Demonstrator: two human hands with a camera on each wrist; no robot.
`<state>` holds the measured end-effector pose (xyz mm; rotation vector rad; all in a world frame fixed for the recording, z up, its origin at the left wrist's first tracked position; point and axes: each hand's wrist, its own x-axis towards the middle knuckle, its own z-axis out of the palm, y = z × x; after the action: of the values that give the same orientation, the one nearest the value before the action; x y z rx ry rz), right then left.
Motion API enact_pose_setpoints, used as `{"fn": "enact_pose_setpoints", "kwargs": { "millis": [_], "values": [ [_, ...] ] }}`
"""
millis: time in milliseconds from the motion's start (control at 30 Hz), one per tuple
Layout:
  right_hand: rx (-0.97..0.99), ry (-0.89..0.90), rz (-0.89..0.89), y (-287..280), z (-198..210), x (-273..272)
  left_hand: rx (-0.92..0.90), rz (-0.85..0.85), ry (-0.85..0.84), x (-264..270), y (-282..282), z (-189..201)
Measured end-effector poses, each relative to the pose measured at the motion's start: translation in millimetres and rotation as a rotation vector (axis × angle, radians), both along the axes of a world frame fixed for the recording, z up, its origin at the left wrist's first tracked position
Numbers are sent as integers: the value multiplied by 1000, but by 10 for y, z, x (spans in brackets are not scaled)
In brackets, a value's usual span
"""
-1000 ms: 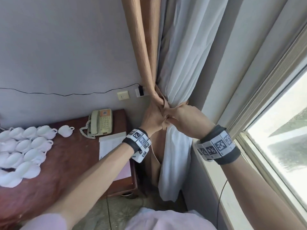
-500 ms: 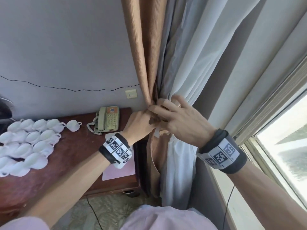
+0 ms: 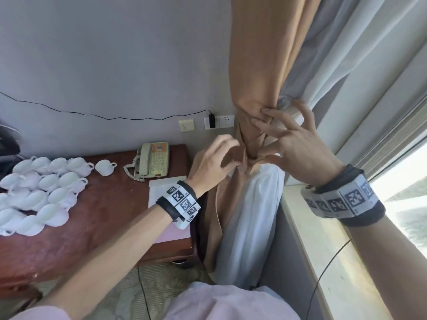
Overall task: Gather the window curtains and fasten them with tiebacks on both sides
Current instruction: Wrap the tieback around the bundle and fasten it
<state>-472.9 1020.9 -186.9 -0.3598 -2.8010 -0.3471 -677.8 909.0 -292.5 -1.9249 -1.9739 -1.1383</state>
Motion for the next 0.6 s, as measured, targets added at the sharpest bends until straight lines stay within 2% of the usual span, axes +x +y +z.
{"fn": "enact_pose_setpoints", "kwargs": {
  "millis": [67, 133, 367, 600],
  "values": [
    [-108, -10, -14, 120, -33, 78, 42, -31, 120, 22, 107, 34],
    [-170, -15, -21, 209, -50, 126, 7, -50, 166, 50, 253, 88],
    [-157, -58, -101, 161, -185, 181, -91, -74, 303, 49, 639, 200],
    [-151, -89, -161, 294, -371, 196, -152, -105, 190, -65, 629, 227]
  ]
}}
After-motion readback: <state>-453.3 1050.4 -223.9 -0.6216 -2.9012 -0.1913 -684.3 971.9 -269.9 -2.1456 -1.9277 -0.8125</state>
